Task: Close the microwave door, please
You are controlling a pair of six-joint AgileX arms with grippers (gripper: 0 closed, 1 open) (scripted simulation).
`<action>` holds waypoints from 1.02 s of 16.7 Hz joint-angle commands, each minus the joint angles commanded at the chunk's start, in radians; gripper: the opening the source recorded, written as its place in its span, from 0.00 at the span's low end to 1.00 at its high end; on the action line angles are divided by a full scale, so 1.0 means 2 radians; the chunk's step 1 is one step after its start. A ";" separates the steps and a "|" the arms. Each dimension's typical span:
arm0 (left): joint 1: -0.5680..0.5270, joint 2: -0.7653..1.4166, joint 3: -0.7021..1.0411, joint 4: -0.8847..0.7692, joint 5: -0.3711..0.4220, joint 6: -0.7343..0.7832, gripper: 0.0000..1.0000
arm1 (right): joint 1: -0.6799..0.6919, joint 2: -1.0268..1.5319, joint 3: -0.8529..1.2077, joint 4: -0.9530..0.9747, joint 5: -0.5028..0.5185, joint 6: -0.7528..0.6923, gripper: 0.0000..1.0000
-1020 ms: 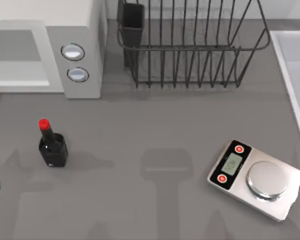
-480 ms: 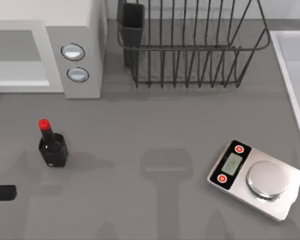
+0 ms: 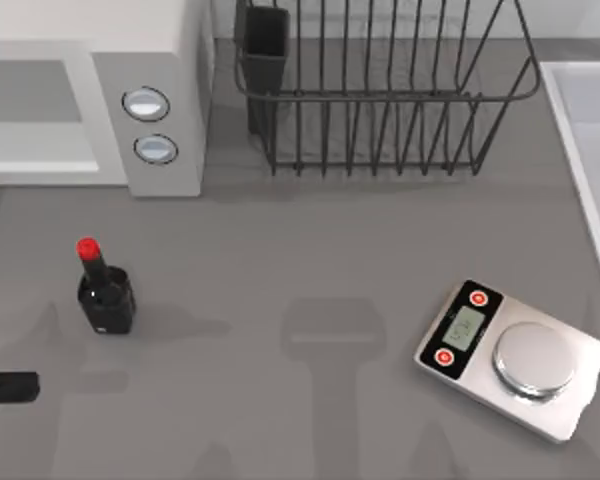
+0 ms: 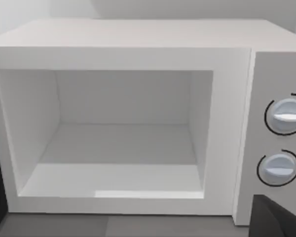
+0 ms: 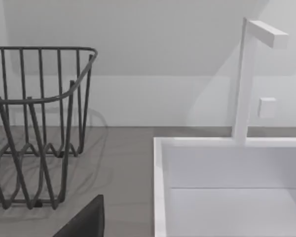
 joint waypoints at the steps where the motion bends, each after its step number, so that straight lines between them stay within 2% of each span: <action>1: 0.010 0.005 0.000 0.005 0.010 0.000 0.00 | 0.000 0.000 0.000 0.000 0.000 0.000 1.00; 4: 0.059 0.030 -0.003 0.033 0.059 0.001 0.00 | 0.000 0.000 0.000 0.000 0.000 0.000 1.00; 10: 0.192 0.090 -0.011 0.102 0.192 0.002 0.00 | 0.000 0.000 0.000 0.000 0.000 0.000 1.00; 12: 0.209 0.100 -0.012 0.112 0.209 0.002 0.00 | 0.000 0.000 0.000 0.000 0.000 0.000 1.00; 17: 0.208 0.099 -0.011 0.112 0.208 0.003 0.00 | 0.000 0.000 0.000 0.000 0.000 0.000 1.00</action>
